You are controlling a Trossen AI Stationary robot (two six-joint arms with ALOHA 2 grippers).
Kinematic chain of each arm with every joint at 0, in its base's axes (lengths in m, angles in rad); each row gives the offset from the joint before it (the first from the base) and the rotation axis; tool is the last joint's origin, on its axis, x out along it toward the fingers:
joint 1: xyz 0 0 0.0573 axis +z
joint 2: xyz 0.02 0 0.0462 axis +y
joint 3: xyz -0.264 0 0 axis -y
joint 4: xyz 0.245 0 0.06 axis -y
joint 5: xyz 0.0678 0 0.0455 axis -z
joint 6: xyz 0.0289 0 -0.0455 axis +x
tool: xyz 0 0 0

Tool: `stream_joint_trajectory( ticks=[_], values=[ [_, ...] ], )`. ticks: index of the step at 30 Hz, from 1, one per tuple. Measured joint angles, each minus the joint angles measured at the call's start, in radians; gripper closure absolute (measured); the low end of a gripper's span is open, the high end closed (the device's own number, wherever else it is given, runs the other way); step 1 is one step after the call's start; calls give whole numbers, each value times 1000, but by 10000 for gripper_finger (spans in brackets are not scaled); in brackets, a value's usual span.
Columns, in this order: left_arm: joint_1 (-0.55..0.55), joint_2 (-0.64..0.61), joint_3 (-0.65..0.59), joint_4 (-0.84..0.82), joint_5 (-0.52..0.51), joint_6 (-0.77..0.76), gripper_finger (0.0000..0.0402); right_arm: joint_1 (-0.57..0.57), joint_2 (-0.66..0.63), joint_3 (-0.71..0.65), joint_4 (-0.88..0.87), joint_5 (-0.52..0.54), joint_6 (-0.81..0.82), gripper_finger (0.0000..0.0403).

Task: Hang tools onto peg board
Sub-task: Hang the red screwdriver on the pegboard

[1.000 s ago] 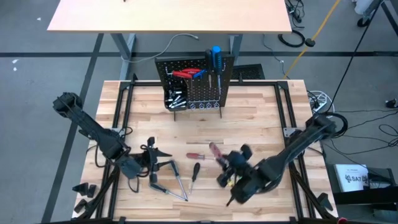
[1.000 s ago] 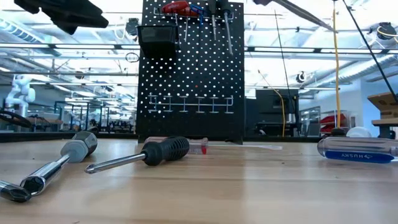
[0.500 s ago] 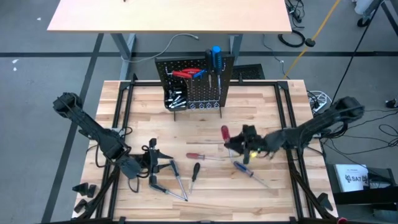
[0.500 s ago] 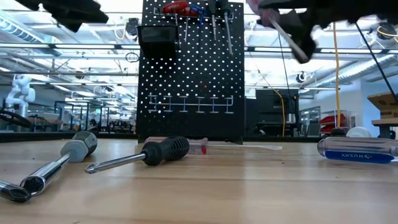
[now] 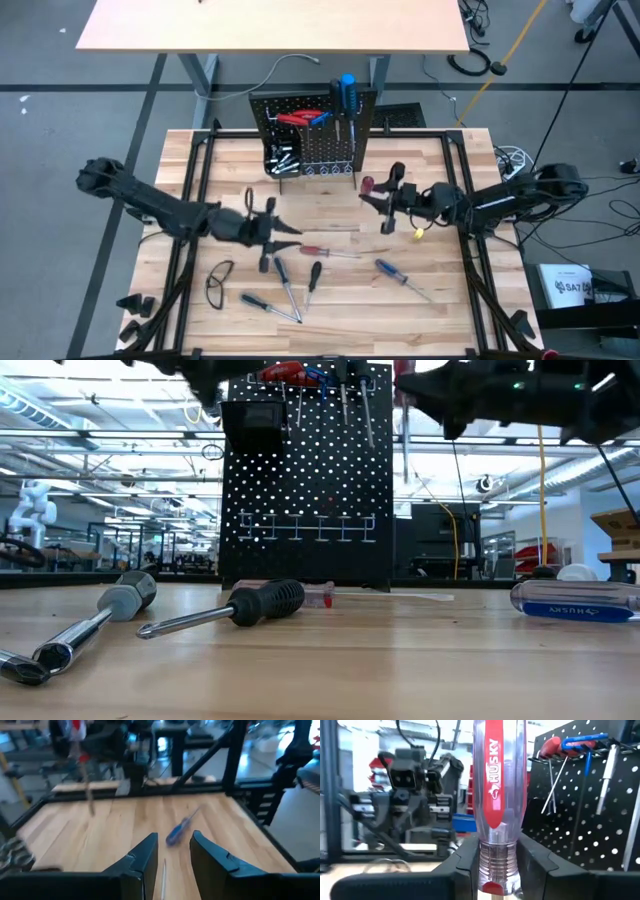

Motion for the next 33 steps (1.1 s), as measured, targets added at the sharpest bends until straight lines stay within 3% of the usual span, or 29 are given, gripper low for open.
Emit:
stream_joint_trajectory(
  ticks=[4, 7, 11, 15, 18, 25, 33],
  values=[
    [71, 33, -1, 106, 125, 62, 285, -39, 102, 42, 80, 8, -72, 321],
    [88, 42, -35, 192, 137, 84, 285, -61, 199, 92, 141, 42, -129, 321],
    [111, -13, -185, 331, 36, -11, 285, -61, 286, 148, 199, 145, -269, 321],
    [120, -89, -368, 559, -18, -74, 285, -61, 302, 154, 255, 185, -279, 321],
    [121, -107, -451, 733, -115, -103, 285, -60, 302, 154, 263, 278, -278, 321],
    [119, -92, -489, 741, -356, -68, 285, -80, 310, 154, 266, 342, -207, 321],
    [128, -93, -488, 738, -311, -68, 285, -92, 430, 170, 371, 344, -171, 321]
  ],
)
